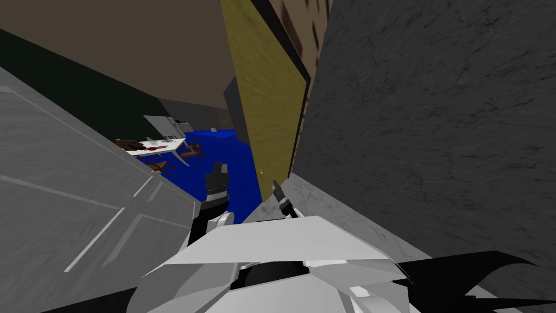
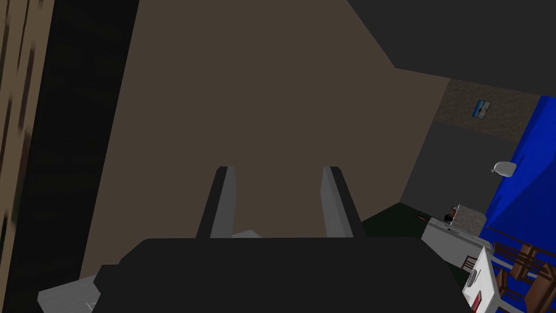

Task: Push the door open

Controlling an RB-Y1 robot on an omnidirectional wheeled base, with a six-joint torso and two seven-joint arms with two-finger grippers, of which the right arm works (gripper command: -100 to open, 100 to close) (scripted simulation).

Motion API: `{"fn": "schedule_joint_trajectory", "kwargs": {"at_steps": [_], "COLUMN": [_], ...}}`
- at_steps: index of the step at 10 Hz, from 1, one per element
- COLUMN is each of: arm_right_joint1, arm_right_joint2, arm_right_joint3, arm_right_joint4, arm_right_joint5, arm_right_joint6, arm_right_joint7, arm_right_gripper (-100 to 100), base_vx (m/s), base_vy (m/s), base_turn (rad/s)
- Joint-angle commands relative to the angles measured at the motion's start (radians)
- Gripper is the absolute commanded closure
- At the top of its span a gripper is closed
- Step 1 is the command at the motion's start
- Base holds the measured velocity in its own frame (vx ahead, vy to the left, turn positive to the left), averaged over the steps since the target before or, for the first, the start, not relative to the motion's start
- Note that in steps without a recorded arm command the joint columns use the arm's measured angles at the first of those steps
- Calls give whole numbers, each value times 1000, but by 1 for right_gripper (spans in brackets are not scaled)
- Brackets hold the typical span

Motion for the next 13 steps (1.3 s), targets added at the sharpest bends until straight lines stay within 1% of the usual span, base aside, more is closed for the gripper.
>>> {"fn": "schedule_joint_trajectory", "kwargs": {"at_steps": [1, 5, 8, 9, 13], "arm_right_joint1": [-17, -50, -72, -85, -108], "arm_right_joint2": [-7, -19, -27, -32, -40], "arm_right_joint3": [24, 84, 122, 147, 187], "arm_right_joint4": [48, 145, 208, 248, 313], "arm_right_joint5": [-2, -3, -5, -5, -7], "arm_right_joint6": [-18, -45, -63, -74, -93], "arm_right_joint7": [-8, -22, -31, -37, -47], "arm_right_gripper": [-100, -100, -100, -100, -100], "base_vx": [77, 97, 102, 139, 112], "base_vy": [-2, 11, 10, 23, 4], "base_turn": [-25, -19, -15, -23, -15]}}
